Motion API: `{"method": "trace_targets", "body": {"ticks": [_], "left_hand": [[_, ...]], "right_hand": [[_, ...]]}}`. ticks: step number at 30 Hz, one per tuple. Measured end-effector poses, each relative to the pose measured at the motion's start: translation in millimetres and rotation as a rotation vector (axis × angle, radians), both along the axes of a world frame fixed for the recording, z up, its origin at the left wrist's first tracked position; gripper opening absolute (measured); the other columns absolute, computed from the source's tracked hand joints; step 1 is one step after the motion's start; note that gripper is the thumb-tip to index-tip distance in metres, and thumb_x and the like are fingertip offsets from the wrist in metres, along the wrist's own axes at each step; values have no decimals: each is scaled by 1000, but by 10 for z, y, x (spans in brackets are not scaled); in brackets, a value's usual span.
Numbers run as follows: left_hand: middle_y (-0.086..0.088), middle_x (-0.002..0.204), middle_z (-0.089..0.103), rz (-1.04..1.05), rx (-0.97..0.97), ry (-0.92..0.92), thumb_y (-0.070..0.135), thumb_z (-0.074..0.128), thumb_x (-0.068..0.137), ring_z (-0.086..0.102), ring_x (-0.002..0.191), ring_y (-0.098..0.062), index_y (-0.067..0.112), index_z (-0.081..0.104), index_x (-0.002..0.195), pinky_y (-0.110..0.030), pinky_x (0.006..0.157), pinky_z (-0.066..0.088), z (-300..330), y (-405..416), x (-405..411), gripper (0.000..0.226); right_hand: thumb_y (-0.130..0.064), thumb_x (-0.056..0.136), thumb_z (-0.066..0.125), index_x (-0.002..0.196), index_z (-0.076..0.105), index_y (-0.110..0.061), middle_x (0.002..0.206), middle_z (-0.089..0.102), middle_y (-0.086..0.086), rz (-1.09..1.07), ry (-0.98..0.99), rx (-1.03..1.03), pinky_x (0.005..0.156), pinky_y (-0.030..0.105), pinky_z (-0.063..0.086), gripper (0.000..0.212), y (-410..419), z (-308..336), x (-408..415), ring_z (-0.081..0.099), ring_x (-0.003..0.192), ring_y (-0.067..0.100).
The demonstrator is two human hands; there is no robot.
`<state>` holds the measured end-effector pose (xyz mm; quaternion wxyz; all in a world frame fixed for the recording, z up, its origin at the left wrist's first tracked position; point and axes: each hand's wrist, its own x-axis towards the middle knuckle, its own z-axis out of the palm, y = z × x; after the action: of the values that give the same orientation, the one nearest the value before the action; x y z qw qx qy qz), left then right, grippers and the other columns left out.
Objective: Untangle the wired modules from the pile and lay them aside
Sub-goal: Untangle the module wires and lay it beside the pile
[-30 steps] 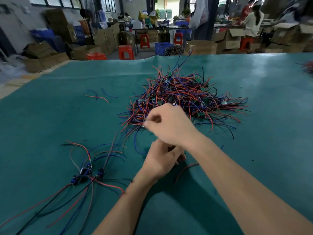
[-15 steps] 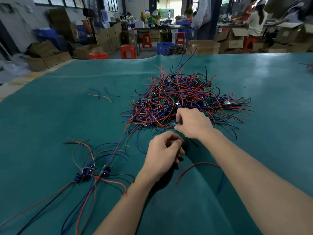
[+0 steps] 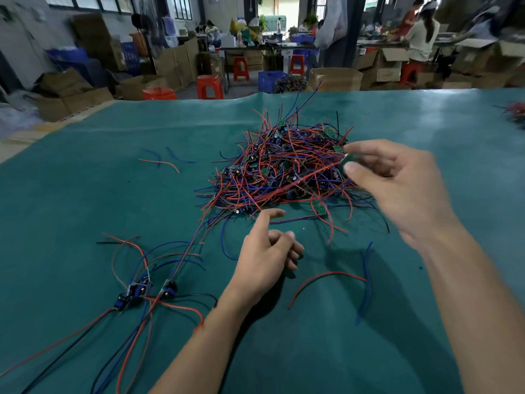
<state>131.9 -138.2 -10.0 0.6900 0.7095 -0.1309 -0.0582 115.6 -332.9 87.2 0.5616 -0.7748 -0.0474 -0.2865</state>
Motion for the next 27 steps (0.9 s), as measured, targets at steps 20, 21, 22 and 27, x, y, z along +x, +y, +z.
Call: {"method": "trace_targets", "body": {"ticks": [20, 21, 22, 27], "left_hand": [[-4, 72, 72, -152, -84, 61, 3, 60, 96, 61, 58, -9, 6, 67, 99, -17, 54, 47, 61, 43, -9, 8], [-4, 70, 71, -141, -71, 54, 2, 60, 97, 60, 57, -8, 6, 68, 98, -17, 54, 47, 54, 43, -5, 9], [-3, 69, 70, -135, -57, 46, 2, 60, 97, 59, 57, -8, 7, 69, 96, -17, 55, 46, 56, 40, -9, 11], [-2, 65, 70, -109, 5, -1, 6, 64, 95, 56, 55, -8, 12, 71, 84, -17, 53, 45, 63, 24, -31, 15]], "right_hand": [[9, 76, 76, 72, 83, -23, 90, 80, -2, 134, 206, 261, 78, 17, 53, 33, 381, -694, -114, 75, 89, 11], [5, 74, 79, 72, 82, -22, 86, 79, -2, 122, 220, 273, 76, 17, 53, 28, 374, -698, -118, 75, 85, 11], [3, 72, 83, 71, 80, -20, 82, 78, -1, 103, 232, 286, 73, 18, 53, 23, 370, -709, -116, 74, 78, 11], [12, 64, 85, 86, 69, -10, 83, 69, 5, 102, 321, 480, 82, 39, 56, 35, 349, -738, -61, 66, 81, 19]]}}
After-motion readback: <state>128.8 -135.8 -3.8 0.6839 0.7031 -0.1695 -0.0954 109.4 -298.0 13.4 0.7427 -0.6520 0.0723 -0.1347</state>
